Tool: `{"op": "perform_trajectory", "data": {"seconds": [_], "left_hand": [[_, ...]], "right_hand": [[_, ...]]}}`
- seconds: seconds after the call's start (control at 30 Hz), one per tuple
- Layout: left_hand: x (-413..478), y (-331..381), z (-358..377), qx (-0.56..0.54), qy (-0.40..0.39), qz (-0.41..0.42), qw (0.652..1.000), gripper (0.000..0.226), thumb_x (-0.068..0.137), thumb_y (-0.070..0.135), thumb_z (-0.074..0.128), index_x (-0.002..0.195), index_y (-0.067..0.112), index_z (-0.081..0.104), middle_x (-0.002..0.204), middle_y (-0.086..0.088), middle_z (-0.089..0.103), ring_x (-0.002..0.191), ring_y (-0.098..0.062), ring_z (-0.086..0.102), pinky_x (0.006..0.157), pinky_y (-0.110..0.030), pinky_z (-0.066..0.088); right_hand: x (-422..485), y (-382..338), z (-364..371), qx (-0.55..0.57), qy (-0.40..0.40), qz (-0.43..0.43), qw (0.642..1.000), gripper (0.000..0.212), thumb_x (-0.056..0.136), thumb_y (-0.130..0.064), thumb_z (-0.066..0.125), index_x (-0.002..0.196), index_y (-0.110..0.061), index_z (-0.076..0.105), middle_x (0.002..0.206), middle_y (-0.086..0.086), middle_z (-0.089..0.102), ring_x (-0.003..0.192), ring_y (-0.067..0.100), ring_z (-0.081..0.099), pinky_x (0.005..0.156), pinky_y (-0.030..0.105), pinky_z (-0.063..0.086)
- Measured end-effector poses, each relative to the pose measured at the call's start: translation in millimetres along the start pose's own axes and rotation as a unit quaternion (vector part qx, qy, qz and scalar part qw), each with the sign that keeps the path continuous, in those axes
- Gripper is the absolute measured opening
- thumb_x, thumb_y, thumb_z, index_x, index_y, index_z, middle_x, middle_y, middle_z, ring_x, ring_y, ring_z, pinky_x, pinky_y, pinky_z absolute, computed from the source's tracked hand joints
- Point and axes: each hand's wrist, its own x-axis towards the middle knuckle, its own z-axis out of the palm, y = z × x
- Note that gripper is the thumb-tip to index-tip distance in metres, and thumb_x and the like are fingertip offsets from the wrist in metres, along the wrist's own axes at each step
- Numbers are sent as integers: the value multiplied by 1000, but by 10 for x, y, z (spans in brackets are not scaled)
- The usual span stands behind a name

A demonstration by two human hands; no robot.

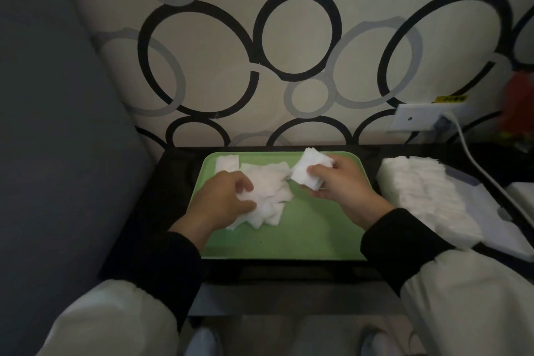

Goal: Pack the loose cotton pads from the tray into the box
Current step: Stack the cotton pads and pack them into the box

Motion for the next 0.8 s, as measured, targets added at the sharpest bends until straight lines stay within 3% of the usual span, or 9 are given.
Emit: {"op": "perform_trajectory", "data": {"seconds": [0.13, 0.27, 0.47, 0.53, 0.63, 0.8], "left_hand": [[-42, -4, 39, 48, -29, 2, 998, 53, 69, 36, 87, 109, 36, 53, 104, 10, 50, 93, -14, 53, 79, -33, 47], [-54, 32, 45, 22, -8, -8, 1000, 59, 68, 32, 89, 114, 30, 51, 101, 8, 50, 90, -15, 53, 75, -31, 45], [-14, -43, 84, -130, 79, -60, 986, 16, 88, 28, 74, 96, 21, 62, 85, 5, 61, 79, -14, 60, 60, -20, 41], [5, -79, 100, -140, 102, -71, 982, 14, 86, 20, 76, 89, 22, 62, 82, 3, 62, 76, -14, 60, 58, -17, 40], [25, -97, 112, -109, 109, -58, 986, 21, 79, 18, 81, 85, 25, 62, 88, 3, 63, 83, -15, 60, 65, -18, 42], [40, -9, 123, 50, 113, -10, 992, 31, 80, 40, 77, 109, 33, 66, 111, 11, 60, 103, -14, 54, 89, -37, 51]], "right_hand": [[-37, -6, -3, -13, -4, -3, 1000, 12, 91, -4, 61, 94, -15, 63, 95, 14, 73, 76, 26, 73, 81, 45, 58], [-62, -11, 35, -35, -14, -10, 999, 11, 92, -6, 62, 91, -17, 63, 96, 13, 72, 77, 25, 72, 77, 42, 59], [-64, 6, 62, -54, -26, -7, 998, 10, 92, -8, 61, 95, -16, 63, 99, 14, 72, 78, 24, 72, 72, 38, 58], [-60, 13, 72, -55, -27, -6, 998, 9, 92, -7, 61, 96, -14, 63, 99, 15, 72, 75, 23, 72, 71, 37, 57], [-42, 35, 96, -63, -26, -5, 998, 9, 92, -8, 61, 98, -13, 64, 100, 16, 72, 82, 27, 71, 73, 39, 57], [-2, 70, 136, -73, -20, -6, 997, 12, 90, -8, 63, 102, -4, 65, 103, 21, 70, 86, 31, 69, 71, 39, 56]]}}
